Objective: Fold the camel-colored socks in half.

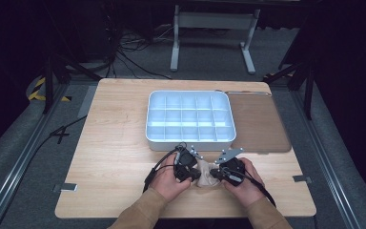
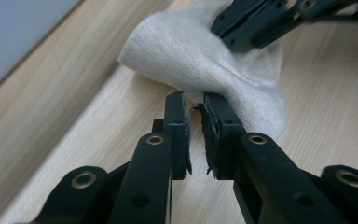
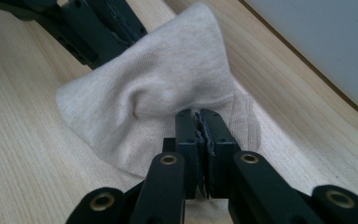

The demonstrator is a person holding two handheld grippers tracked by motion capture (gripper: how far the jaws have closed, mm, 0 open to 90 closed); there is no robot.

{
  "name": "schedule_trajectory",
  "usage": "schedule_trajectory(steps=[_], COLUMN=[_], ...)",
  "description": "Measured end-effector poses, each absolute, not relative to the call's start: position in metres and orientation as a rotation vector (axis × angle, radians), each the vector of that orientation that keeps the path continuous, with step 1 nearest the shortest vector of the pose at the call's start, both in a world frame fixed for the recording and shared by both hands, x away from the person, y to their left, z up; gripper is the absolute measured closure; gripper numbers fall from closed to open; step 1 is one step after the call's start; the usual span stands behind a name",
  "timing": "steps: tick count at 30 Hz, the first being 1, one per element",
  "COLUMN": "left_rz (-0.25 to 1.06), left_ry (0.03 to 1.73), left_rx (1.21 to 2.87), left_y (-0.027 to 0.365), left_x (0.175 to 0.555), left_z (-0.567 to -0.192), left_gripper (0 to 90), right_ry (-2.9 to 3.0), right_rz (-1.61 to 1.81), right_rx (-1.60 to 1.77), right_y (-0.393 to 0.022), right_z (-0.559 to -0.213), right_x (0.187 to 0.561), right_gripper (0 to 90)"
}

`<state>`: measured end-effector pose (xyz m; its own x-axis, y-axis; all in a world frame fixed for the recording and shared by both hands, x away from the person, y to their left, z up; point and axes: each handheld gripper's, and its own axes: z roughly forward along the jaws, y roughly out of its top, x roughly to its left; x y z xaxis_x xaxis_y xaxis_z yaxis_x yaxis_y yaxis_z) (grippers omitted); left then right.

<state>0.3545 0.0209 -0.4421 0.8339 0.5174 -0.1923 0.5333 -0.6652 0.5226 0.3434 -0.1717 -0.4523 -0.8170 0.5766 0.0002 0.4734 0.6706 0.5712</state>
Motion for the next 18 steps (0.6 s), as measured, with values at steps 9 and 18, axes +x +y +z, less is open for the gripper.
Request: schedule_trajectory(steps=[9,18], left_rz=[0.008,0.007], left_ry=[0.712,0.727], left_rx=[2.452,2.446], left_y=[0.013,0.017], left_x=[0.346,0.347], left_z=[-0.434,-0.433], left_gripper=[78.5,77.8], right_ry=[2.729,2.697], right_rz=[0.822,0.894], right_rx=[0.803,0.852], right_y=[-0.155,-0.169], right_z=[-0.450,-0.441], right_x=[0.337,0.337], right_gripper=[85.0,82.9])
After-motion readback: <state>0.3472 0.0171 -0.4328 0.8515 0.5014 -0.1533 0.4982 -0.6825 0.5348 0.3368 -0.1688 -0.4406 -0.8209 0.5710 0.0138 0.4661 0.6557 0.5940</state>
